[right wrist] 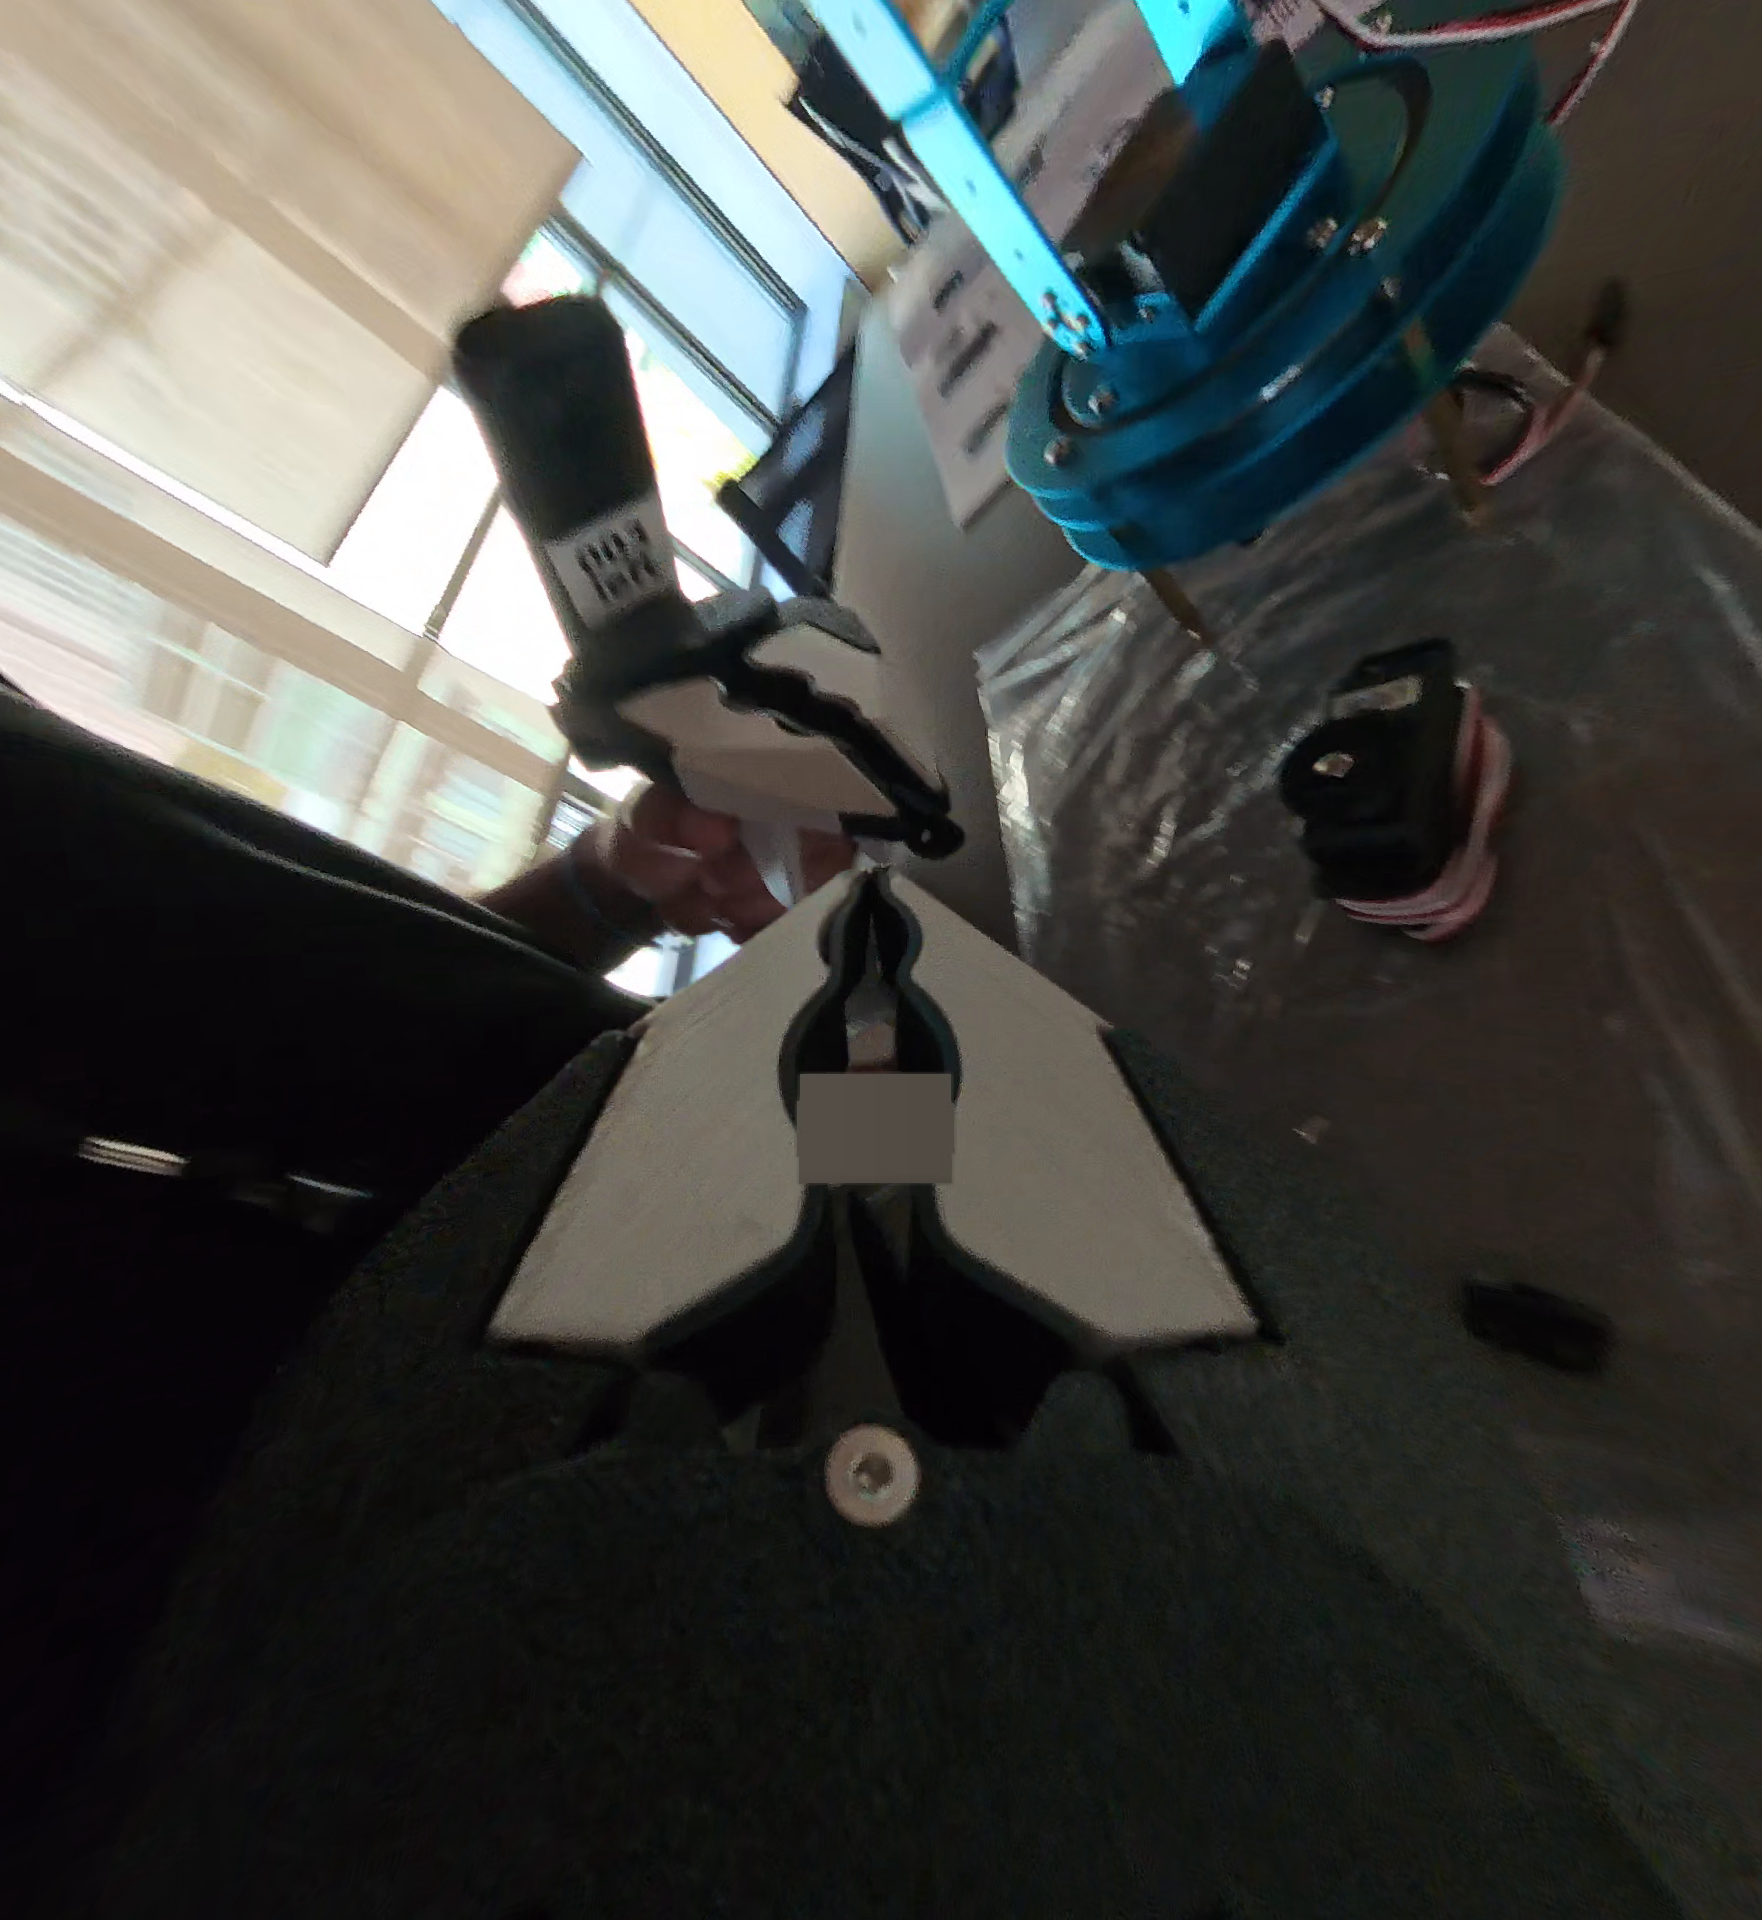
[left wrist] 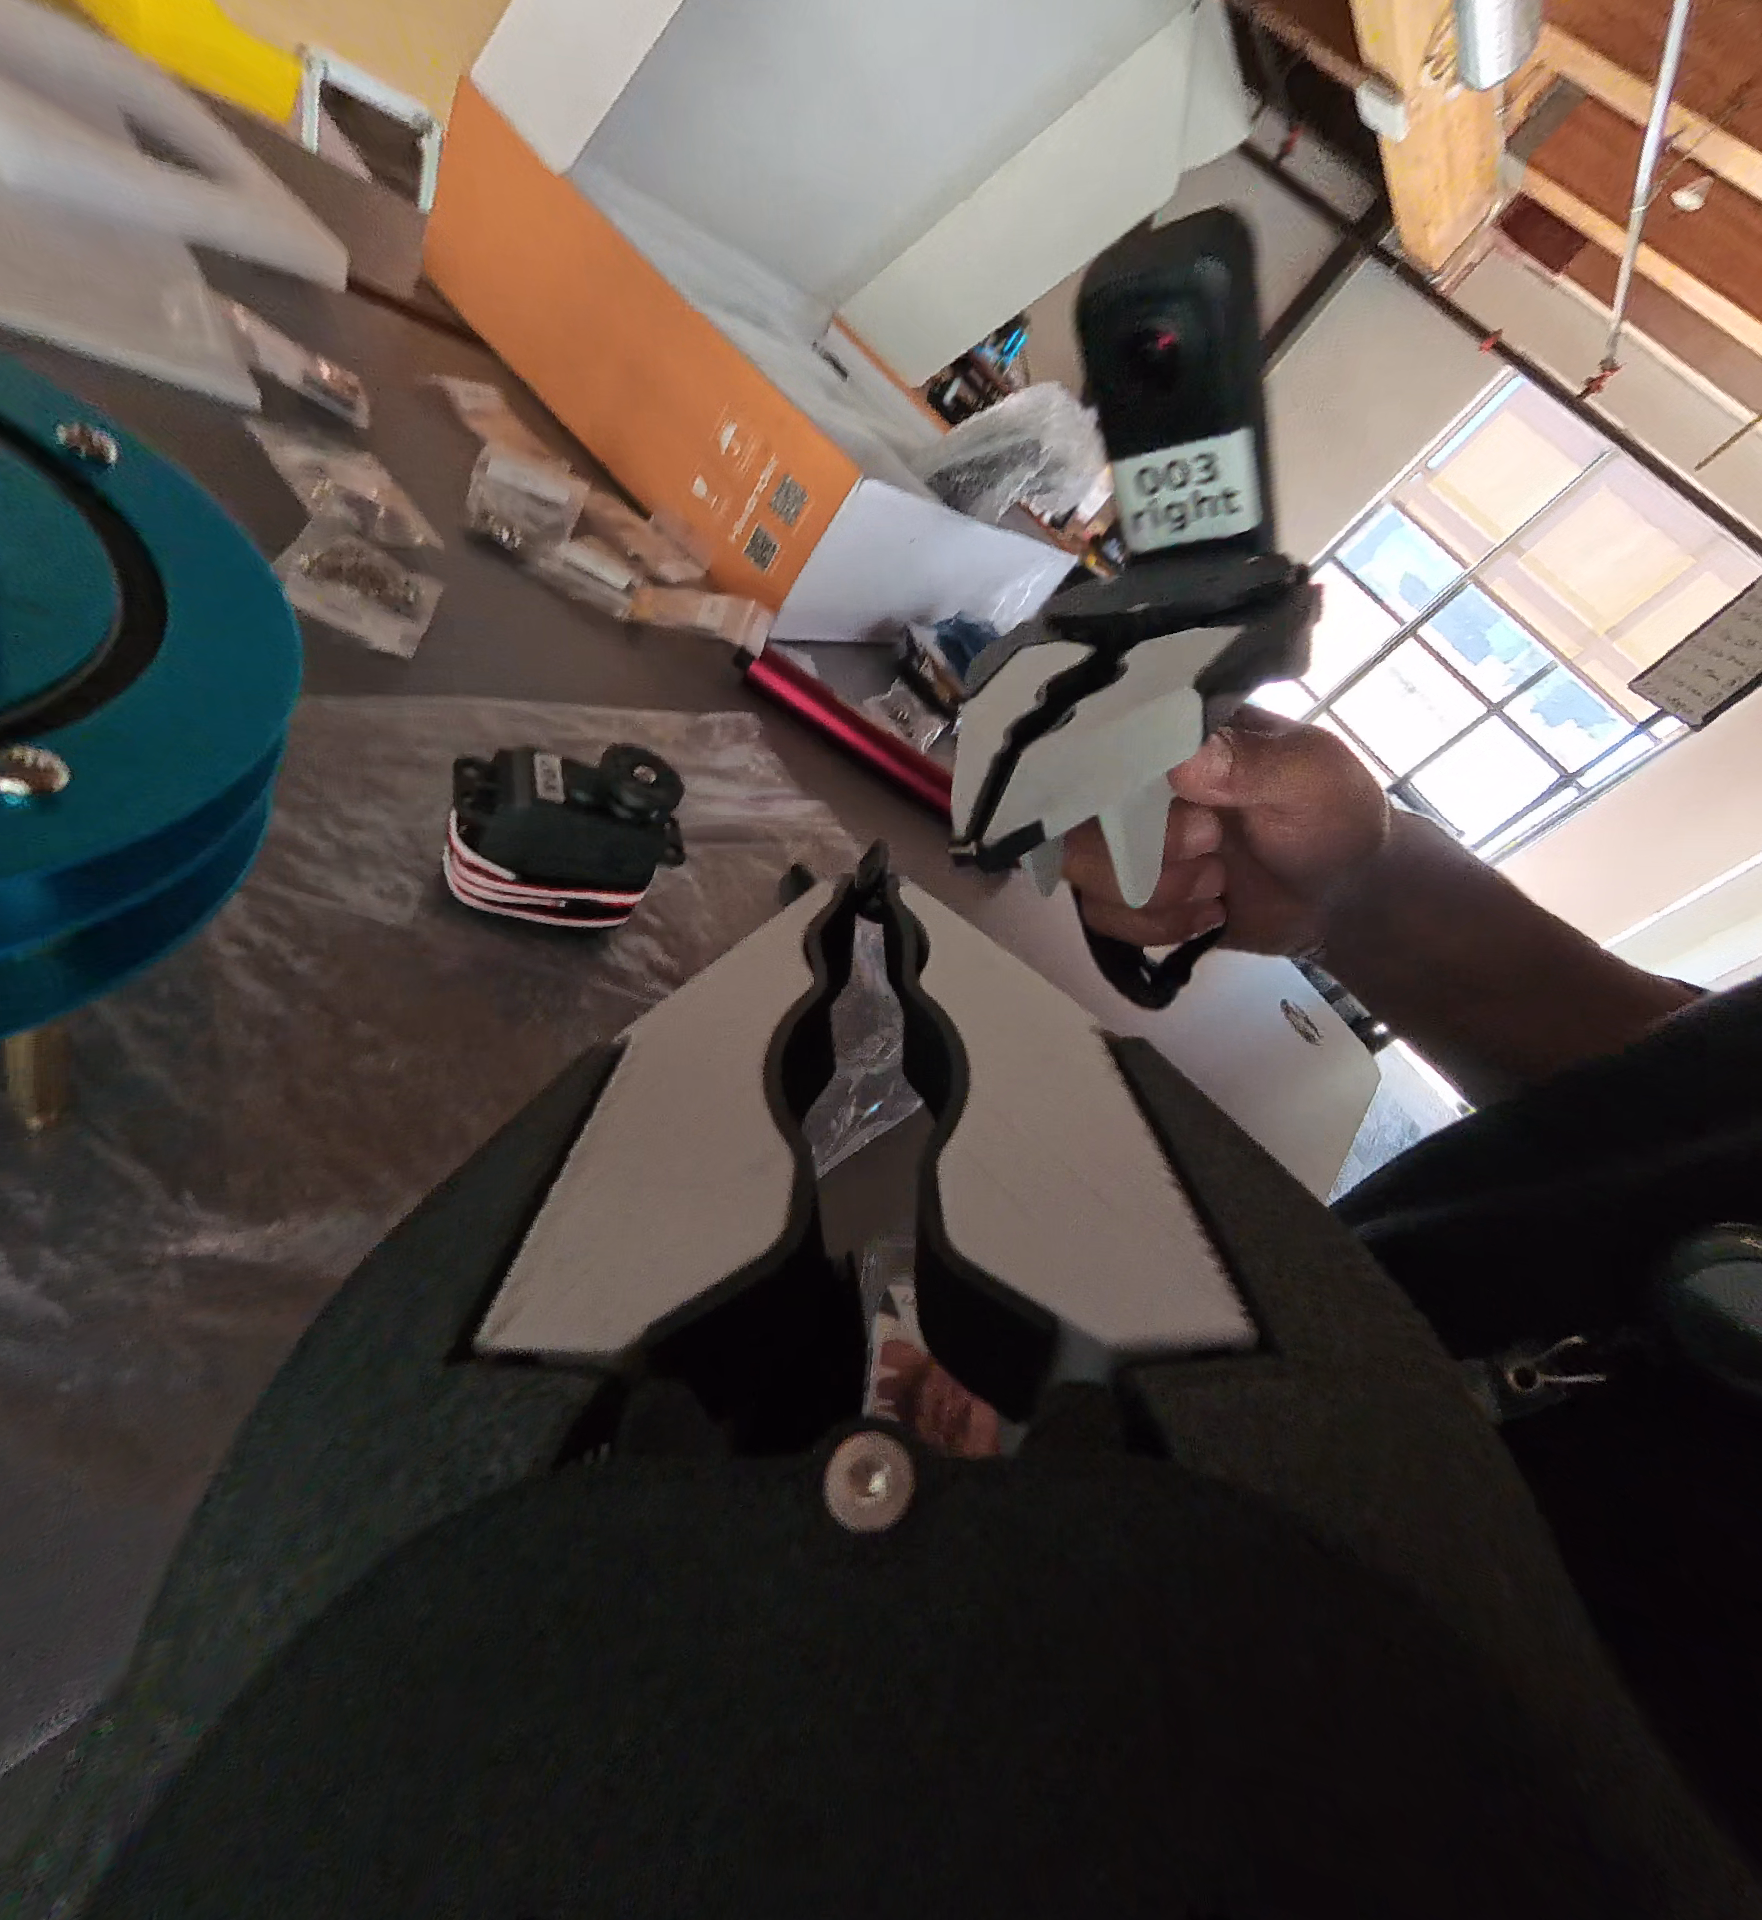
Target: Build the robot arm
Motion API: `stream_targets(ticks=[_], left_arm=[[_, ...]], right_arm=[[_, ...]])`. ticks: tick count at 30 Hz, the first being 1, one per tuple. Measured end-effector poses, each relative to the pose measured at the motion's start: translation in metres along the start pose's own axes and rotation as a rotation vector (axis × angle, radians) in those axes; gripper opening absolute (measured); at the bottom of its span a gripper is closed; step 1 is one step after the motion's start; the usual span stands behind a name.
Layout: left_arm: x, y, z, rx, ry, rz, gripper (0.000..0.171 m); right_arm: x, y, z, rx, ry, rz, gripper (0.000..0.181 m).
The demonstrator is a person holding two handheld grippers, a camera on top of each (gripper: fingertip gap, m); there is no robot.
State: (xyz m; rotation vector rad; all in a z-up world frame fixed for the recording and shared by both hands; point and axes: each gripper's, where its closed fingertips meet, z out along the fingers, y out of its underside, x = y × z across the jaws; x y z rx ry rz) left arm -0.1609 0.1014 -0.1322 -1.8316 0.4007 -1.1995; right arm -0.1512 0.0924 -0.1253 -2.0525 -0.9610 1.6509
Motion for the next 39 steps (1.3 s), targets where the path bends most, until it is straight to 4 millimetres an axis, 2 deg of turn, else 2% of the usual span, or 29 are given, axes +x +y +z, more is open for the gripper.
stream_targets(ticks=[2, 4, 16, 29, 34, 39], left_arm=[[0.006, -0.006, -0.002, 0.040, 0.023, 0.020, 0.004], [0.009, -0.010, -0.003, 0.064, 0.042, 0.028, 0.004], [0.019, -0.011, 0.004, 0.064, 0.090, 0.063, 0.004], [0.023, -0.012, 0.011, 0.097, 0.112, 0.071, 0.004], [0.027, -0.018, 0.014, 0.146, 0.136, 0.068, 0.003], [0.026, -0.023, 0.012, 0.185, 0.153, 0.045, 0.003]], right_arm=[[-0.008, -0.008, 0.001, 0.053, -0.068, 0.086, 0.000], [-0.011, -0.007, 0.003, 0.055, -0.097, 0.137, 0.000], [-0.009, -0.005, 0.001, 0.065, -0.072, 0.196, 0.000], [-0.006, -0.005, -0.007, -0.057, 0.081, 0.347, 0.000], [-0.008, -0.009, -0.013, -0.127, 0.172, 0.345, 0.000], [-0.009, -0.013, -0.011, -0.190, 0.249, 0.340, 0.000]])
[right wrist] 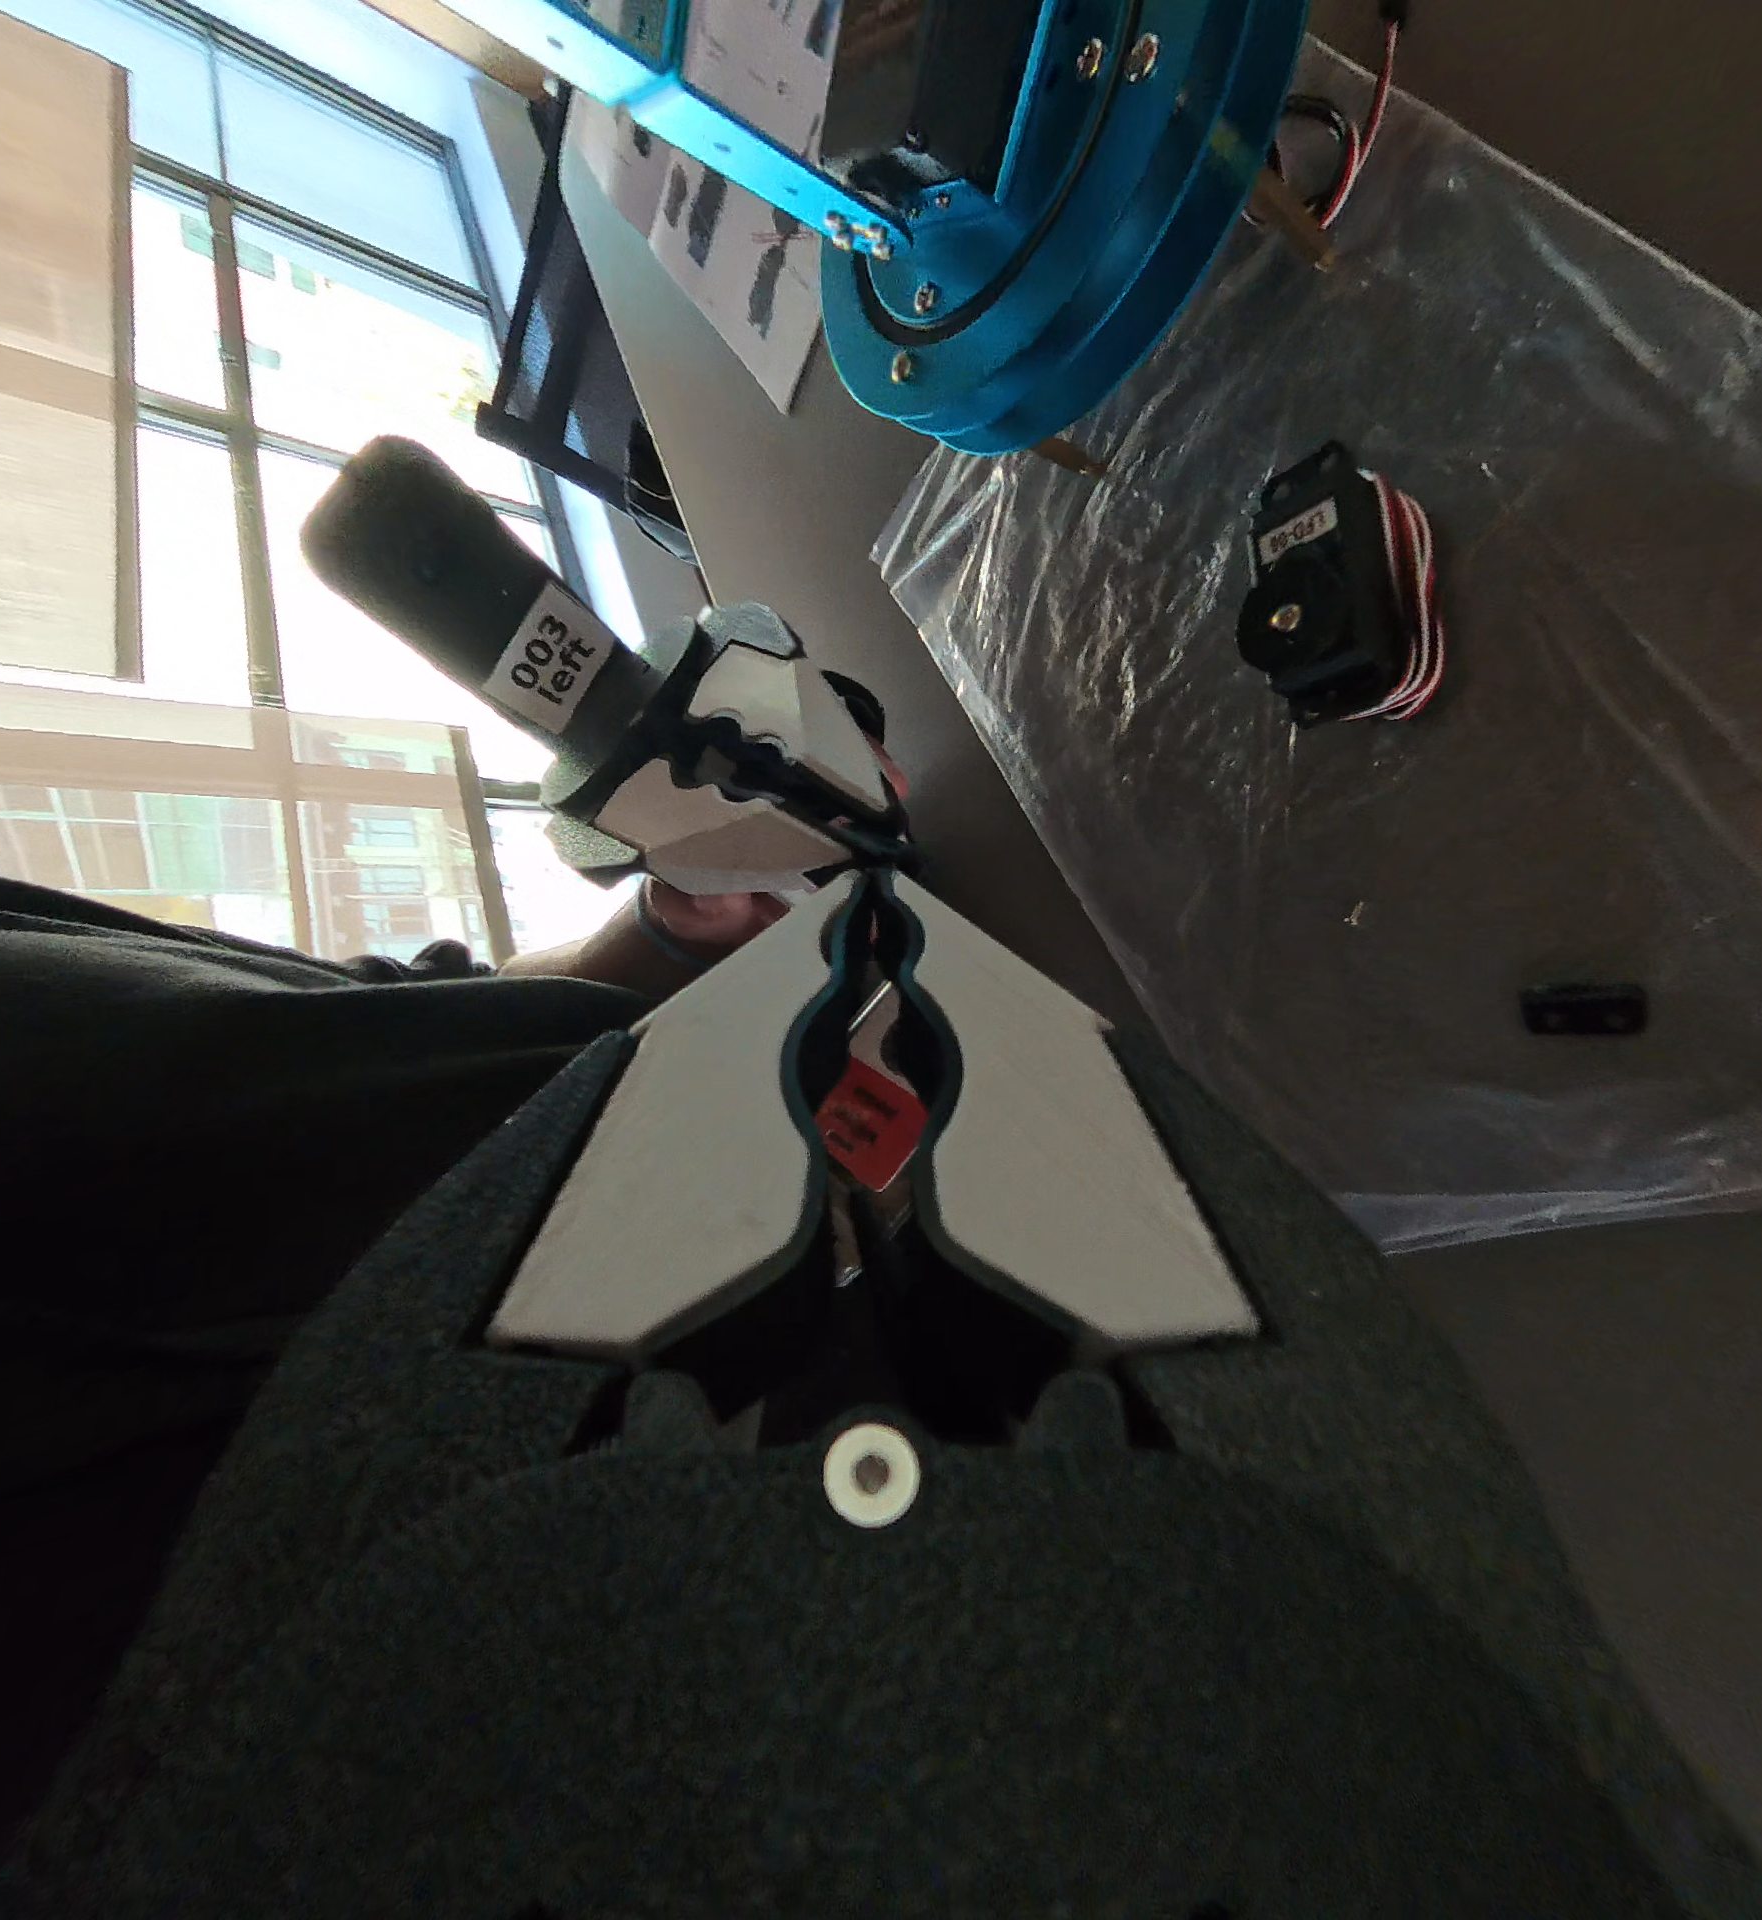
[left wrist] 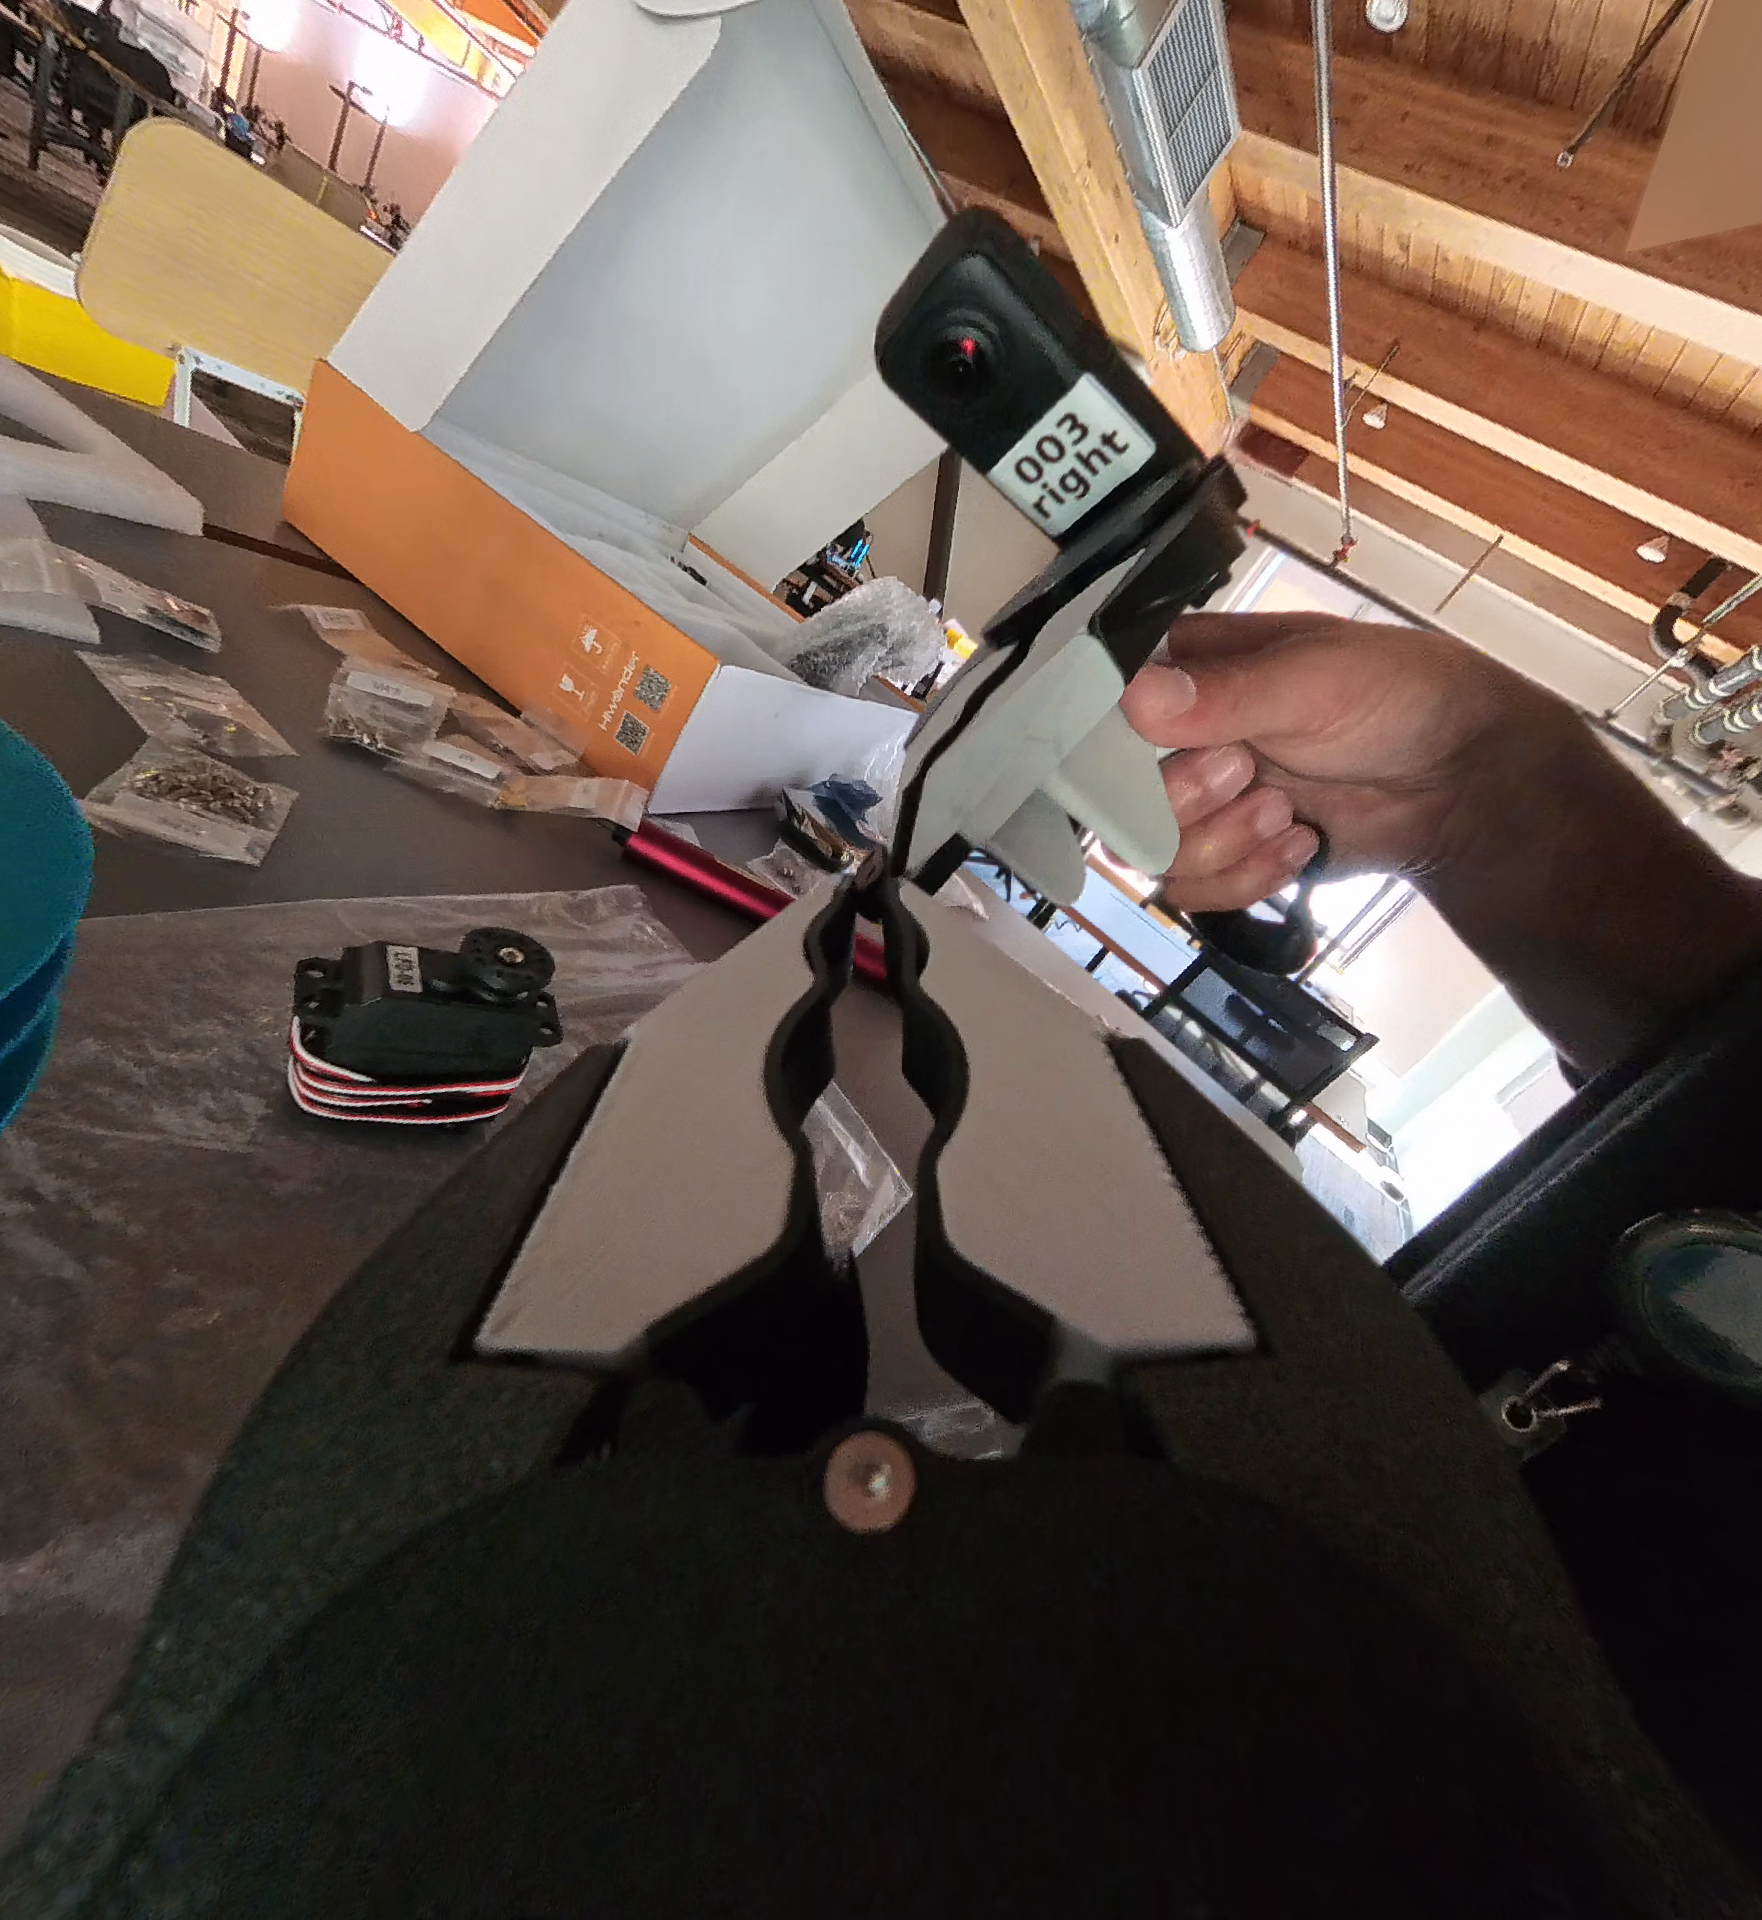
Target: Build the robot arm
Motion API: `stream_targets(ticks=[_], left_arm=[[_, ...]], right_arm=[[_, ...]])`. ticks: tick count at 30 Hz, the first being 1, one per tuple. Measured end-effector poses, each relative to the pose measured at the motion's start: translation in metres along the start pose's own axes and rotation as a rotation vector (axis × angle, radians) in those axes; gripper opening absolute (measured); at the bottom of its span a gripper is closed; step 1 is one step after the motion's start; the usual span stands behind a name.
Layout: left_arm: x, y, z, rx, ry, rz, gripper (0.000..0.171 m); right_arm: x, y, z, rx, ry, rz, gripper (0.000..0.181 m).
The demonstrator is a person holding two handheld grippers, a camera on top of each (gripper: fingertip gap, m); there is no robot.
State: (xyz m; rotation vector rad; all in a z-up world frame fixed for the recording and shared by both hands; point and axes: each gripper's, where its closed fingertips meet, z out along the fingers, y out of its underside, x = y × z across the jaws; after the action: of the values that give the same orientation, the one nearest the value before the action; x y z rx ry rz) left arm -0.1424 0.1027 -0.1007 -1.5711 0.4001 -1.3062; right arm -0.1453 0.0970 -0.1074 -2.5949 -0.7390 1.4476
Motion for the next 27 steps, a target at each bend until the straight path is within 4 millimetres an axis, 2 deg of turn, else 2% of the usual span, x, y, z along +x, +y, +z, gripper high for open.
stream_targets(ticks=[15, 27], left_arm=[[-0.007, -0.010, -0.012, 0.069, 0.035, -0.087, 0.003], [-0.007, -0.010, -0.010, 0.063, 0.055, -0.098, 0.004]], right_arm=[[-0.008, -0.011, 0.009, -0.065, 0.120, 0.012, 0.000], [-0.007, -0.011, 0.008, -0.101, 0.131, 0.023, 0.000]])
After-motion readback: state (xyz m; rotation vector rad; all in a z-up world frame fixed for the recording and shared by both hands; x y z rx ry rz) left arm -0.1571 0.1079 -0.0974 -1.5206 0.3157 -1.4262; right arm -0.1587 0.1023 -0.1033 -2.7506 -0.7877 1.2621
